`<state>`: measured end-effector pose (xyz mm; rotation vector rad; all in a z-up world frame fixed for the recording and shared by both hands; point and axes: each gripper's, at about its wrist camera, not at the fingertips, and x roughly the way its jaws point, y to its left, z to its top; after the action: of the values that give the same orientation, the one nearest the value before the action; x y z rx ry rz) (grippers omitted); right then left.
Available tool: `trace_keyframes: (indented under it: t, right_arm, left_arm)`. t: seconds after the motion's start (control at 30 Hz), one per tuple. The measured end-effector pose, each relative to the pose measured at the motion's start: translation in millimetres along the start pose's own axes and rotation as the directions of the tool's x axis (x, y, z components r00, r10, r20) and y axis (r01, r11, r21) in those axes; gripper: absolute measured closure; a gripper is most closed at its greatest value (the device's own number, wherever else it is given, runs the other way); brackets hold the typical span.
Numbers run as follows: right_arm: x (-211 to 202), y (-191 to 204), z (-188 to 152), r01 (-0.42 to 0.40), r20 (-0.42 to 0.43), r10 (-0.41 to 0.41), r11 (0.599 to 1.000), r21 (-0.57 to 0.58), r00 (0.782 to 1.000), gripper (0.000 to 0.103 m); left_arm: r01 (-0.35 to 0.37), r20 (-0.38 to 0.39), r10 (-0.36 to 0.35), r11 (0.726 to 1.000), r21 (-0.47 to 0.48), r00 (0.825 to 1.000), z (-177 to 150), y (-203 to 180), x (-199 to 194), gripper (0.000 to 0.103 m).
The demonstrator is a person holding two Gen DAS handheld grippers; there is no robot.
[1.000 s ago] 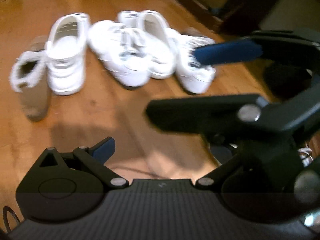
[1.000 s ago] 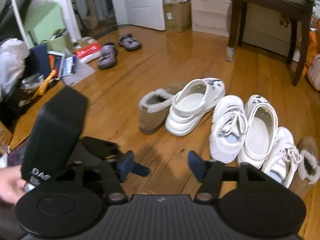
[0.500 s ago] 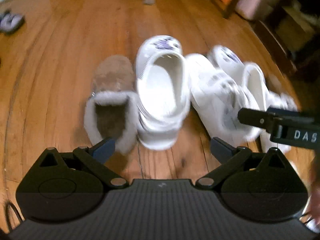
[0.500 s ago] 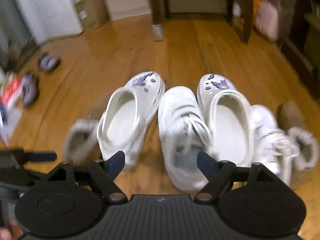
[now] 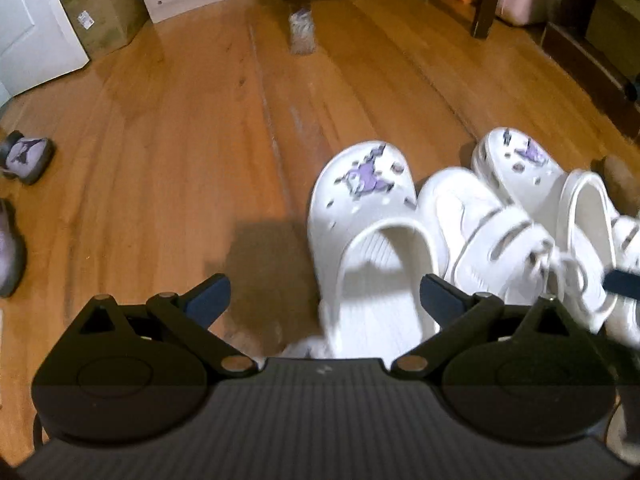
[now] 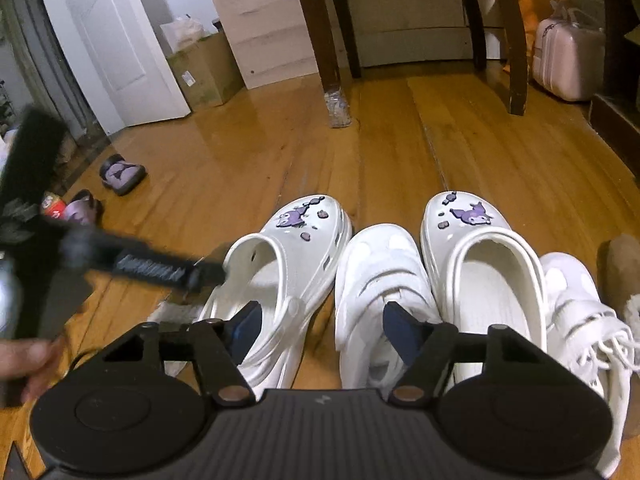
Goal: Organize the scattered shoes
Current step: 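Close the left gripper on the heel rim of a white Kuromi Croc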
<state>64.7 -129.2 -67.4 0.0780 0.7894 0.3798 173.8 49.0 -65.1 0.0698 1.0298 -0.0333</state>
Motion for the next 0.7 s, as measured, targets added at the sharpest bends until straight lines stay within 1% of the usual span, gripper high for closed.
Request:
trace_keyframes:
  t: [0.07,0.17,0.27,0.3,0.4,0.47,0.53,0.63,0.7]
  right_arm:
    - [-13,-1,-9,-0.016,0.014,0.016,1.000,0.017,1.000,0.035]
    - [-19,-5,-15,-0.043,-0.036,0.046,0.996,0.079,0.998,0.035]
    - [-22,-8,-13,-0.036,-0.064,0.045,0.990,0.134,0.997,0.034]
    - [-23,-12,-13,-0.038,-0.080,0.053,0.983,0.177,0.995,0.034]
    - [-26,-20,-14,-0.046,-0.088,0.070,0.968,0.247,0.994,0.034]
    - [-28,-24,-14,-0.035,-0.093,0.061,0.966,0.257,0.994,0.034]
    - [-30,-28,-14,-0.027,-0.095,0.053,0.965,0.261,0.994,0.034]
    - [-34,-31,-16,-0.019,-0.096,0.046,0.964,0.264,0.994,0.034]
    - [-34,-36,-21,-0.007,-0.092,0.033,0.964,0.264,0.995,0.034]
  left_arm:
    - [0.009,-0.012,-0.010,1.000,-0.019,1.000,0,-1,12,0.000]
    - [0.033,-0.014,-0.034,0.999,-0.018,0.999,-3,-7,20,0.001]
    - [0.041,-0.001,-0.041,0.999,-0.003,0.999,-1,-12,27,0.003]
    - [0.048,0.004,-0.048,0.999,0.001,0.999,0,-14,30,0.003]
    - [0.101,0.003,-0.101,0.995,-0.013,0.995,4,-11,44,0.008]
    - [0.130,-0.006,-0.130,0.991,-0.032,0.992,6,-9,52,0.018]
    - [0.149,-0.021,-0.150,0.988,-0.046,0.989,7,-9,61,0.017]
    - [0.141,-0.029,-0.141,0.990,-0.016,0.990,7,-13,67,0.014]
    - [0.155,-0.039,-0.156,0.988,-0.023,0.987,7,-10,71,0.012]
